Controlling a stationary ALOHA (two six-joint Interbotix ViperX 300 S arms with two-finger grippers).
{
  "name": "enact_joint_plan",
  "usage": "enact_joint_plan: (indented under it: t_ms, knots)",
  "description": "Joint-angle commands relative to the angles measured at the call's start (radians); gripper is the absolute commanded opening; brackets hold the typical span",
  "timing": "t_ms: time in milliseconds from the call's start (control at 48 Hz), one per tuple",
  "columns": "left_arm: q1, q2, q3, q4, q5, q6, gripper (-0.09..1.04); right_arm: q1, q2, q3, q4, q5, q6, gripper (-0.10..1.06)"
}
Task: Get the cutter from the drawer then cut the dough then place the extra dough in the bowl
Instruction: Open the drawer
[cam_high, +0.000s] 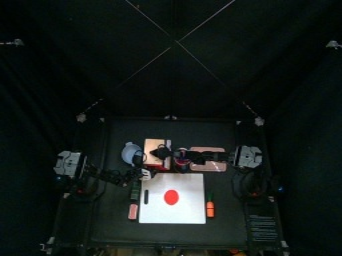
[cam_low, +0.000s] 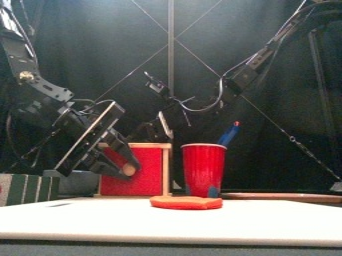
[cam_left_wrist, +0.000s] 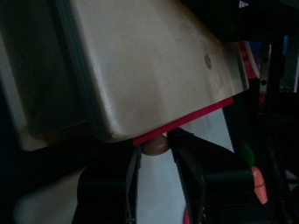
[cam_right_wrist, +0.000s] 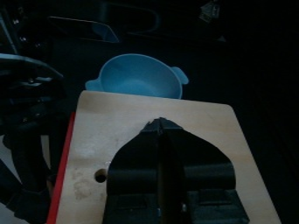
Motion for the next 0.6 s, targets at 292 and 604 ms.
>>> enact_joint_plan:
  t_ms: [292, 604]
  knots:
    - [-0.063, -0.012, -0.003, -0.005, 0.057, -0.002, 0.55, -0.014, -0.012, -0.003, -0.002, 0.006, 0.000, -0.03]
    - [-0.100, -0.011, -0.003, -0.005, 0.069, -0.002, 0.55, -0.029, -0.018, 0.006, -0.002, 0.006, 0.000, -0.03]
